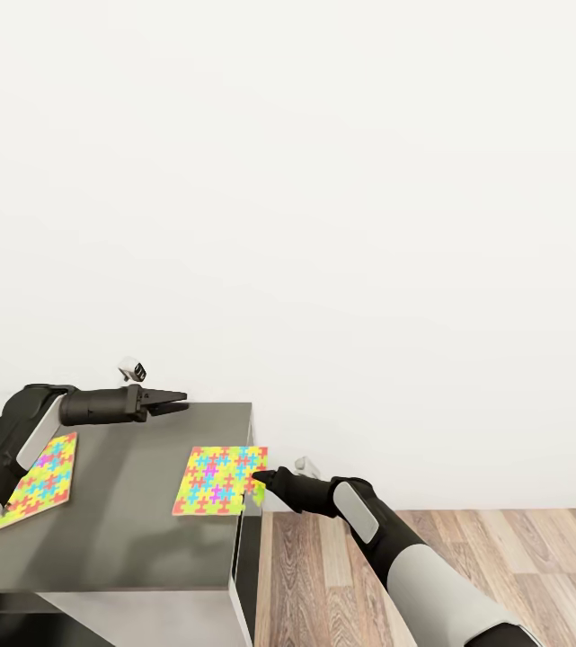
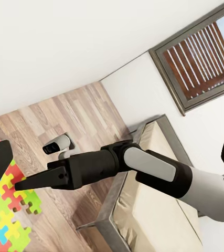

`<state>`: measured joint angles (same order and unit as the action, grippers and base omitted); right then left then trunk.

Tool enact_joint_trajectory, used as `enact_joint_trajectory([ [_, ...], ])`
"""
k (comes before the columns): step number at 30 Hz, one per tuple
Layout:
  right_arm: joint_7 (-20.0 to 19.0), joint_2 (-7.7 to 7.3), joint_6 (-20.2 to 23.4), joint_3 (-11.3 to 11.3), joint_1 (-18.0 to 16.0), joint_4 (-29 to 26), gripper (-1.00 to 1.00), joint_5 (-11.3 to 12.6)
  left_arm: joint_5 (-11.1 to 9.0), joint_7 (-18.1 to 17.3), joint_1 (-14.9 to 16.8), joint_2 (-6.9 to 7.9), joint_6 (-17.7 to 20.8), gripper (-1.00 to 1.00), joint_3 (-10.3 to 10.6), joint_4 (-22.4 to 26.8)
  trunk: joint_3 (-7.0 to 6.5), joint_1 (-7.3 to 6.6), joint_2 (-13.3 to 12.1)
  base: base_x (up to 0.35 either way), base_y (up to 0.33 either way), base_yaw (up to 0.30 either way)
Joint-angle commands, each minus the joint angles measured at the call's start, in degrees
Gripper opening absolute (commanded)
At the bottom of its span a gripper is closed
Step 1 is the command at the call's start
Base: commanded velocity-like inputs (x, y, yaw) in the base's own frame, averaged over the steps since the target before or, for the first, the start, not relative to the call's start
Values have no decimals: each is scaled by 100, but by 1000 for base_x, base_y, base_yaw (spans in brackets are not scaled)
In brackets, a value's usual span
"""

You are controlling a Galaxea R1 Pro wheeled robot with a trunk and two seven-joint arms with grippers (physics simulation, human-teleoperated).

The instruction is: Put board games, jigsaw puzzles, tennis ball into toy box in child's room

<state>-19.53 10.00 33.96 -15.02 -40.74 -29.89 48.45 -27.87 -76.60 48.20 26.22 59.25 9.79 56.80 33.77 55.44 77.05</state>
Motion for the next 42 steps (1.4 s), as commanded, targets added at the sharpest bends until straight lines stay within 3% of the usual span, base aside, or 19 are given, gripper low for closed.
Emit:
enact_joint_trajectory([
  [1, -7, -1, 15, -2, -4, 0, -100, -3, -16, -12, 5, 6, 50, 100, 15, -2, -13, -23, -38, 0, 0, 0],
  [19, -13, -5, -2, -1, -4, 0, -100, -3, -16, -10, 5, 6, 47, 100, 15, -2, -336, -418, -760, 0, 0, 0],
  [32, -26, -7, -401, -17, -4, -5, -100, 8, -16, -4, 5, 6, 49, 100, 15, -2, -571, -704, -1282, 0, 0, 0],
  [42, -203, -7, -416, -19, -4, -8, -100, 6, -13, -4, 5, -2, 43, 100, 21, -4, -827, -923, -1683, 0, 0, 0],
])
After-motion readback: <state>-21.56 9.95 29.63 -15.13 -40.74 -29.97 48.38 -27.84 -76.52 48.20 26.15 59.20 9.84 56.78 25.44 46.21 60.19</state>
